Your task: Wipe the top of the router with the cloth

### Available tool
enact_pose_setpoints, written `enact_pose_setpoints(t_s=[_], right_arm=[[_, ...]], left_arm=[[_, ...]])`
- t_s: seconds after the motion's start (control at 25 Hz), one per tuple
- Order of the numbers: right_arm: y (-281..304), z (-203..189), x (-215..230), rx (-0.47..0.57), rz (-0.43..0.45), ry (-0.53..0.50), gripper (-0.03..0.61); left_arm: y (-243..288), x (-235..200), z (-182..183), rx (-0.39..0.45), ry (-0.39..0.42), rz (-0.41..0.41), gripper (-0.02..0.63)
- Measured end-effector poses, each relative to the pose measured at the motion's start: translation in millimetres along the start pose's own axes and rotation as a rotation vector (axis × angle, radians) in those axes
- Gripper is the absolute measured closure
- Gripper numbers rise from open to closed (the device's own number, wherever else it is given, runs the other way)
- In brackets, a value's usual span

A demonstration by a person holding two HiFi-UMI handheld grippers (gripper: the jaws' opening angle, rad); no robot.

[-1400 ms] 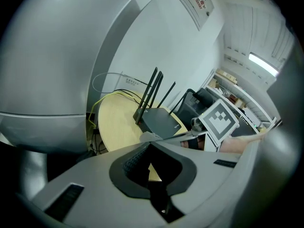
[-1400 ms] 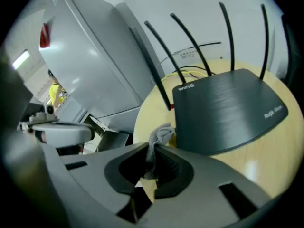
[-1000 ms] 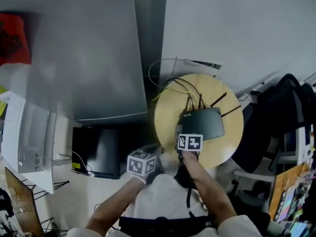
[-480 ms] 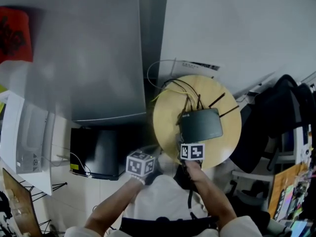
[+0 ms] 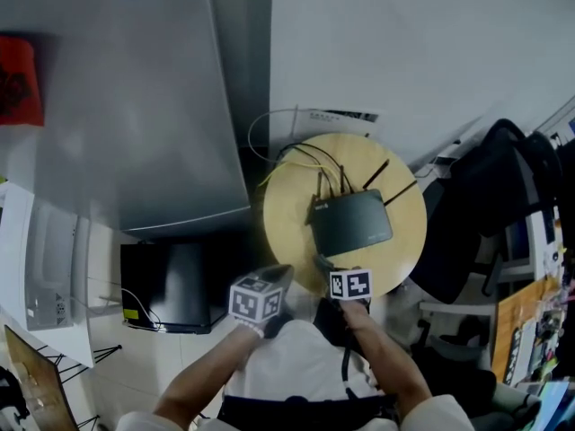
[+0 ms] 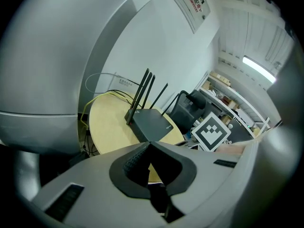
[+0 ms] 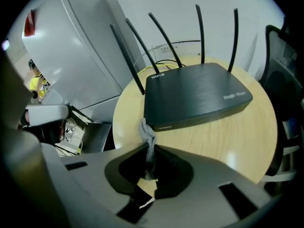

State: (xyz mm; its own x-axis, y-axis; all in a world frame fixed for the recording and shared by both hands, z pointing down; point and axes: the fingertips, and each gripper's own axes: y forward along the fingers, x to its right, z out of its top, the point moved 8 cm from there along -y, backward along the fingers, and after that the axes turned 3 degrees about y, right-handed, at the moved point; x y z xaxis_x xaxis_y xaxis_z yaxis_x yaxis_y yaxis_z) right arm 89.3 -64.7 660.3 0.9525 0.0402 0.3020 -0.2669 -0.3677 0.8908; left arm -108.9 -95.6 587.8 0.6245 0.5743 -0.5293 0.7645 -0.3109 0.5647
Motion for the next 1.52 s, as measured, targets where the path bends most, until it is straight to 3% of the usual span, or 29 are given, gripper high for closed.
enact_pose_setpoints(t_s=[0.28, 0.64, 0.76, 0.88, 1.08, 1.52], right_arm=[[-70, 10, -6, 0.120, 0.110, -0.067, 0.543], [-203, 35, 34, 0.548, 0.281, 0.079, 0.545], [-240, 32, 41, 0.649, 0.296, 0.064, 0.545], [-256, 24, 50, 0.678, 0.276, 0.028, 0.546], [-259, 3, 66, 0.676, 0.278, 0.052, 0.545], [-265, -5, 68, 0.683, 0.302, 0.036, 0.545]], left_arm=[[-10, 26, 16, 0.071, 0.054, -0.009, 0.617], [-25, 104, 70, 0.260, 0.197, 0.024, 0.617], [-29, 137, 77, 0.300, 0.218, 0.027, 0.617], [-27, 164, 77, 0.312, 0.232, 0.017, 0.617], [-22, 196, 69, 0.317, 0.235, 0.013, 0.616], [-28, 204, 60, 0.335, 0.223, 0.041, 0.617]])
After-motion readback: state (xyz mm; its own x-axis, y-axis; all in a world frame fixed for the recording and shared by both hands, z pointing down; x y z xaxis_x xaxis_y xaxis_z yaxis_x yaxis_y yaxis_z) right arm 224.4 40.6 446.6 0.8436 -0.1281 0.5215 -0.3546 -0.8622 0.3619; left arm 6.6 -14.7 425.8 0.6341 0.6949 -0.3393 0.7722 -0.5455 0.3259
